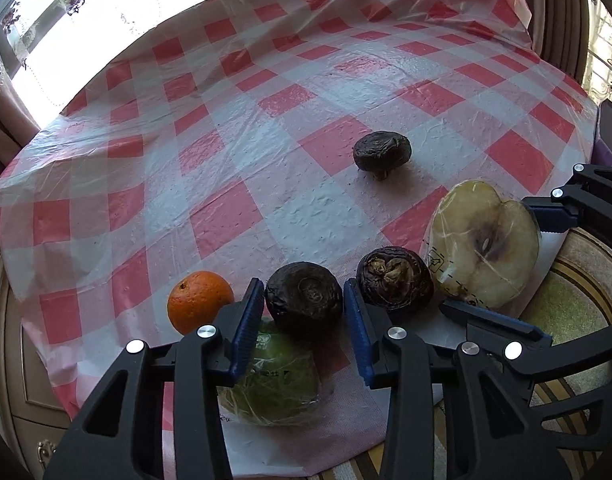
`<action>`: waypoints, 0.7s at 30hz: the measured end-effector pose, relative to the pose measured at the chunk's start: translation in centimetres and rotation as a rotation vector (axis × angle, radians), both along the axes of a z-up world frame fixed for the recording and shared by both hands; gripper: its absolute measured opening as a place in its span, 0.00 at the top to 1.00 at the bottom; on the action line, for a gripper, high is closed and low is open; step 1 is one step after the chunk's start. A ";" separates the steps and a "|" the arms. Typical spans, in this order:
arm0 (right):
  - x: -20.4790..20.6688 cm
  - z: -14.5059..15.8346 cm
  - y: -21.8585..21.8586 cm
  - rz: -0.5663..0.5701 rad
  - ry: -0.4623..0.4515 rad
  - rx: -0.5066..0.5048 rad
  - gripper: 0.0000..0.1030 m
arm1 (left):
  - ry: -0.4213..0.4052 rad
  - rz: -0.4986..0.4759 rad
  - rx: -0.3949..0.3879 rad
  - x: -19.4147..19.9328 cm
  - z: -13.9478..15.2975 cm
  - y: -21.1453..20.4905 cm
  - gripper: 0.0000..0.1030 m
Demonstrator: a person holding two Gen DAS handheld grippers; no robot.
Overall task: Organize fruits
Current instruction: 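Grasp the wrapped pear half with the right tool, then lift the pear half with the right tool while the left tool grasps a dark dried fruit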
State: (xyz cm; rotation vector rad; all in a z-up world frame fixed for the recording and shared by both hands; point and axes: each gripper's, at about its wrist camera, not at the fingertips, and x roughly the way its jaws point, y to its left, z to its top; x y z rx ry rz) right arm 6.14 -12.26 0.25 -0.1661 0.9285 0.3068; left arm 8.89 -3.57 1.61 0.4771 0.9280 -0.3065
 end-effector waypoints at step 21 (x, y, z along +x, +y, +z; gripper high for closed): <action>-1.3 1.3 -5.9 -0.138 -0.018 0.096 0.40 | 0.030 0.016 -0.402 2.5 1.8 -2.0 0.65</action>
